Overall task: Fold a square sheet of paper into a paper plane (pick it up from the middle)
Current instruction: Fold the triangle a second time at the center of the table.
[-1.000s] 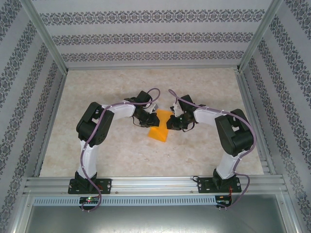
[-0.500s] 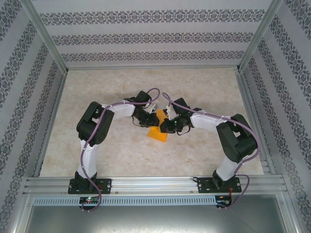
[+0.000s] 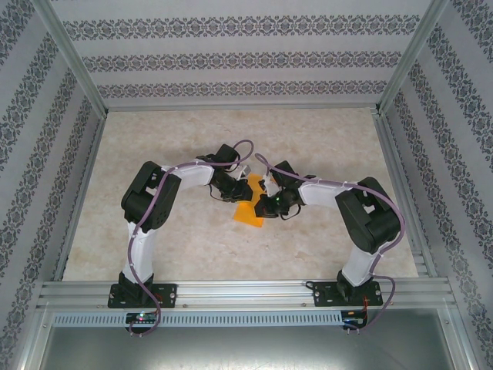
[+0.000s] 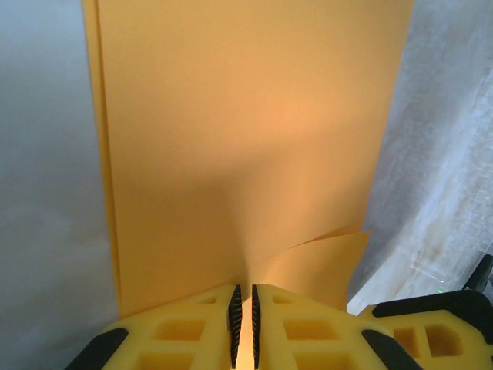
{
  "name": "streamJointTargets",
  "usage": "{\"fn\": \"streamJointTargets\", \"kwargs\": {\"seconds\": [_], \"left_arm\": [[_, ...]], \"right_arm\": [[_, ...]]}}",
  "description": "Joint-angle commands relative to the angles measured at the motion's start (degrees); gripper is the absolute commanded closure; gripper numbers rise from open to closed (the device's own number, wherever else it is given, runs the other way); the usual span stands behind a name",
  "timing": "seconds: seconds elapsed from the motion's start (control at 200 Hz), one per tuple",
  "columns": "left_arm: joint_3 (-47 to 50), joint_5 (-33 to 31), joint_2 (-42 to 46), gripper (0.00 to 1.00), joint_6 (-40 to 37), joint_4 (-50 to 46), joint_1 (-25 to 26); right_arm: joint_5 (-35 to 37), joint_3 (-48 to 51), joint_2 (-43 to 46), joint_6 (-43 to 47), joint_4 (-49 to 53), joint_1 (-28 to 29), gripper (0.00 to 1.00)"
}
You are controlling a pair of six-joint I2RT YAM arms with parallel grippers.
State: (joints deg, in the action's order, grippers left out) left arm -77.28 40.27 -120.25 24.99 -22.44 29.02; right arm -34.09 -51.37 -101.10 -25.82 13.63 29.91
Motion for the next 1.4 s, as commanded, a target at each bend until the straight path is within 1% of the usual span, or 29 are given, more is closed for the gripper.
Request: {"fn": "streamJointTargets", "kwargs": {"seconds": [0.0, 0.195, 0.739, 1.394], "left_arm": [[2.04, -3.62, -4.42, 0.82, -1.96, -4.45, 0.26], [1.91, -3.45, -4.56, 0.82, -2.04, -4.63, 0.28], [1.6, -3.6, -5.43, 0.82, -2.68, -5.25, 0.25], [1.78, -3.84, -6.22, 0.82, -3.61, -6.22, 0.17]], "right_arm": [[-0.19, 1.52, 0.01, -0.86, -0.75, 1.02, 0.94], [-0.19, 2.83, 0.51, -1.54, -1.54, 1.63, 0.94], [2.65, 5.55, 3.29, -1.62, 0.83, 3.57, 0.95], [5.77, 8.63, 5.53, -1.67, 3.92, 7.49, 0.95]]}}
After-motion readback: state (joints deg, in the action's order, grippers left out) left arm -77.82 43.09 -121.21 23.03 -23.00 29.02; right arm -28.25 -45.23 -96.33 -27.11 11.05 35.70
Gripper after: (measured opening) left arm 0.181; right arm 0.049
